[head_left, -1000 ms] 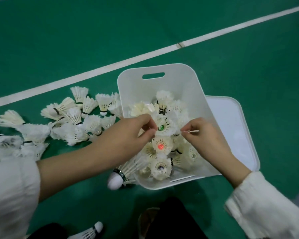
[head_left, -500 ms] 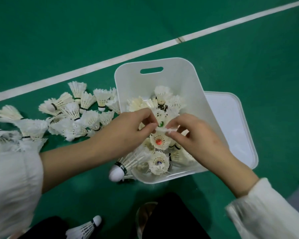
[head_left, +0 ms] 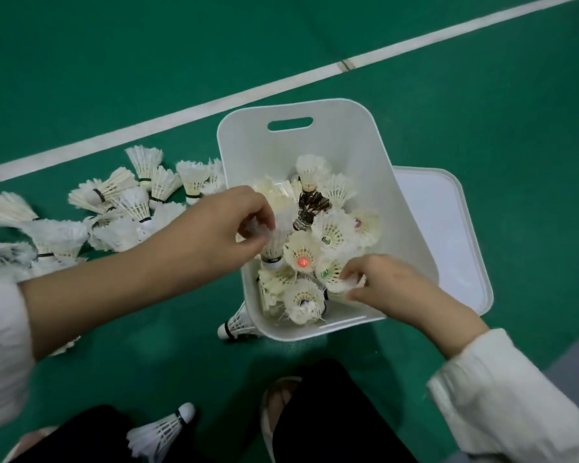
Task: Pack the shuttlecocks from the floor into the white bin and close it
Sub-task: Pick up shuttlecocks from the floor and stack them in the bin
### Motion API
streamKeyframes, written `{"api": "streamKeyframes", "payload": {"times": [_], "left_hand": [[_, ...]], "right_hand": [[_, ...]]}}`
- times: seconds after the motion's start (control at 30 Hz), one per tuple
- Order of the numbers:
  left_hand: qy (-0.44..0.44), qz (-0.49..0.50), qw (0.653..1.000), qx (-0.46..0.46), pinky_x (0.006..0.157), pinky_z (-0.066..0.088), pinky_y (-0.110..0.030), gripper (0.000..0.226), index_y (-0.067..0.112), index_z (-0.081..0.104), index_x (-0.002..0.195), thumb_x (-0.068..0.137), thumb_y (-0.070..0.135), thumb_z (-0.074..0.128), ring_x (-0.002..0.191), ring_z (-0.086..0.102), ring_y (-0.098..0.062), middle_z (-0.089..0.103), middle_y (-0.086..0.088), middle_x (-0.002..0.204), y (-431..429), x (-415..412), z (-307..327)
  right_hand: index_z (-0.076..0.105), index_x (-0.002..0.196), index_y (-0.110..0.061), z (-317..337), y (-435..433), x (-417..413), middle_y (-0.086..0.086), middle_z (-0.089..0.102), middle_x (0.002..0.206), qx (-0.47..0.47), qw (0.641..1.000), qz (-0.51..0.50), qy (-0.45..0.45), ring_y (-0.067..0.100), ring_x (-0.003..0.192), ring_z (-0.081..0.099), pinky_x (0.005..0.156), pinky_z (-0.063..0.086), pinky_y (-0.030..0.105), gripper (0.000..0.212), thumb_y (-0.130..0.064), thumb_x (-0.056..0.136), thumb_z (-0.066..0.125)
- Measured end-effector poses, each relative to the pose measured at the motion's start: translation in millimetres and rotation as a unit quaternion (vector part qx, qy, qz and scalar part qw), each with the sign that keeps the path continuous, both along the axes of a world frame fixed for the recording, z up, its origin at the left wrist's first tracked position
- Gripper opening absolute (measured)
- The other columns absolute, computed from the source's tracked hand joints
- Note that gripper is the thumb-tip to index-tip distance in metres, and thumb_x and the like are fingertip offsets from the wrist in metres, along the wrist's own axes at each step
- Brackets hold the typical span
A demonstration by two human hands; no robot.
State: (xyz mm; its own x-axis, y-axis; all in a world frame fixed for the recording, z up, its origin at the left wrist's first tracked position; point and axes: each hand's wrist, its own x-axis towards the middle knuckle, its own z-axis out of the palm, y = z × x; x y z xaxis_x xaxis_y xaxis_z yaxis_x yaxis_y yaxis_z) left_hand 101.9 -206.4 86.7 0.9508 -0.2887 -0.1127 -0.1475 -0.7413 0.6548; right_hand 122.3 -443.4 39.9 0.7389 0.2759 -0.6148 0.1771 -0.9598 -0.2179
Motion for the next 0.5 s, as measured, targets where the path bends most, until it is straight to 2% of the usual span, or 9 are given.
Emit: {"api": "streamKeyframes", "payload": {"times": [0.1, 0.17, 0.23, 0.27, 0.33, 0.4, 0.5], "left_hand": [[-0.027, -0.022, 0.999, 0.021, 0.073, 0.041, -0.007, 0.016, 0.027, 0.059, 0.081, 0.083, 0.012, 0.063, 0.08, 0.054, 0.003, 0.055, 0.013, 0.087, 4, -2, -9], [-0.054, -0.035, 0.998, 0.024, 0.074, 0.036, -0.003, 0.01, 0.022, 0.064, 0.081, 0.082, 0.011, 0.065, 0.077, 0.053, 0.002, 0.055, 0.011, 0.088, 7, -4, -12], [-0.074, -0.041, 0.996, 0.018, 0.073, 0.034, -0.002, 0.008, 0.019, 0.067, 0.081, 0.081, 0.01, 0.067, 0.074, 0.05, -0.001, 0.055, 0.011, 0.089, 8, -4, -14], [-0.081, -0.046, 0.996, 0.013, 0.074, 0.034, -0.003, 0.008, 0.018, 0.067, 0.082, 0.081, 0.01, 0.067, 0.077, 0.05, -0.001, 0.056, 0.011, 0.089, 7, -4, -14], [-0.086, -0.064, 0.994, -0.002, 0.074, 0.035, -0.005, 0.008, 0.017, 0.066, 0.084, 0.082, 0.01, 0.067, 0.08, 0.051, -0.001, 0.056, 0.01, 0.09, 4, -4, -13], [-0.086, -0.076, 0.993, -0.016, 0.073, 0.037, -0.007, 0.007, 0.016, 0.066, 0.086, 0.082, 0.011, 0.066, 0.082, 0.053, -0.003, 0.058, 0.008, 0.091, 2, -4, -13], [-0.069, -0.069, 0.995, -0.021, 0.075, 0.044, -0.017, 0.01, 0.022, 0.063, 0.095, 0.086, 0.017, 0.063, 0.084, 0.056, -0.003, 0.059, 0.011, 0.091, 2, -7, -9]], "right_hand": [[0.053, 0.125, -0.03, 10, -2, 2, 0.0, 0.06, 0.124, -0.025, 0.999, 0.01, 0.033, 0.02, 0.11, 0.057, 0.09, 0.042, 0.029, 0.044, -0.033, 0.083, 0.063], [0.054, 0.124, -0.032, 29, -4, 5, -0.005, 0.062, 0.118, -0.01, 1.0, 0.005, -0.015, 0.017, 0.104, 0.058, 0.087, 0.042, 0.029, 0.039, -0.037, 0.085, 0.06], [0.059, 0.114, -0.031, 49, 5, 5, -0.013, 0.063, 0.098, 0.087, 0.991, -0.031, -0.101, 0.012, 0.087, 0.061, 0.077, 0.046, 0.029, 0.029, -0.043, 0.088, 0.054], [0.06, 0.11, -0.031, 57, 15, 4, -0.013, 0.063, 0.089, 0.167, 0.977, -0.074, -0.108, 0.011, 0.079, 0.062, 0.071, 0.048, 0.029, 0.028, -0.045, 0.088, 0.052], [0.056, 0.11, -0.028, 63, 39, 5, -0.005, 0.065, 0.08, 0.278, 0.947, -0.148, -0.053, 0.016, 0.067, 0.066, 0.053, 0.052, 0.031, 0.03, -0.047, 0.088, 0.051], [0.051, 0.111, -0.026, 53, 60, 8, 0.003, 0.066, 0.079, 0.272, 0.952, -0.137, -0.022, 0.02, 0.06, 0.067, 0.042, 0.05, 0.028, 0.029, -0.043, 0.088, 0.053], [0.055, 0.103, -0.019, 36, 78, 14, 0.006, 0.066, 0.079, 0.221, 0.969, -0.092, -0.059, 0.021, 0.052, 0.065, 0.036, 0.048, 0.025, 0.016, -0.029, 0.092, 0.049]]}}
